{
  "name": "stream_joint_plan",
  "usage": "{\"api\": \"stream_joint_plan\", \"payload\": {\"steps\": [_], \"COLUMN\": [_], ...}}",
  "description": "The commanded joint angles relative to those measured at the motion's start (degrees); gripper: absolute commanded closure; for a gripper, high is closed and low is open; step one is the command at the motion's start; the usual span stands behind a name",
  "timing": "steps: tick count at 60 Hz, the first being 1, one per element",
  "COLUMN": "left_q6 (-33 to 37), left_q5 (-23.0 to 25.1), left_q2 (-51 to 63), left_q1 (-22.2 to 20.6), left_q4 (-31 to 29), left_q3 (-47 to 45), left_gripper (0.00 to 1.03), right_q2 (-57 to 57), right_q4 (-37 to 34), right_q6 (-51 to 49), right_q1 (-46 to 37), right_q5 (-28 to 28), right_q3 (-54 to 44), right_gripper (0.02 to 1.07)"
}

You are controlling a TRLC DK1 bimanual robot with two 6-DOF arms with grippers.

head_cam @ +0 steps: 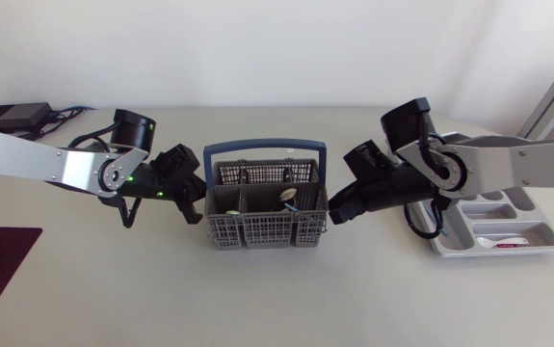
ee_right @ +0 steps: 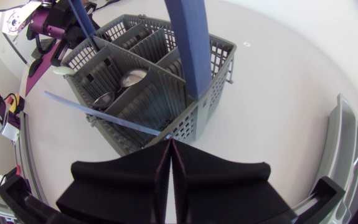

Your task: Sort the cutlery from the basket into the organizer compartments.

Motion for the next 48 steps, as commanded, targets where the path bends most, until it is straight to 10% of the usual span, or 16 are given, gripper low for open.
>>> {"api": "stream_joint_plan", "payload": {"steps": [1,48], "left_q6": [-0.3,2.4], "left_q5": [2.5,2.6], "left_q2": [0.5,-3.7], "left_q1": [-0.2,7.9], "left_q4": [0.7,-0.3], "left_q3": [1.4,-1.6], "left_gripper": [1.00,0.93], "right_q2": [0.7,-8.5], "right_q4": [2.3,2.0], "right_q6": [1.9,1.8], "right_q1": [2.8,1.0], "right_q5": [-1.4,7.5], "right_q3": [1.3,-5.1], "right_gripper": [1.01,1.01]}}
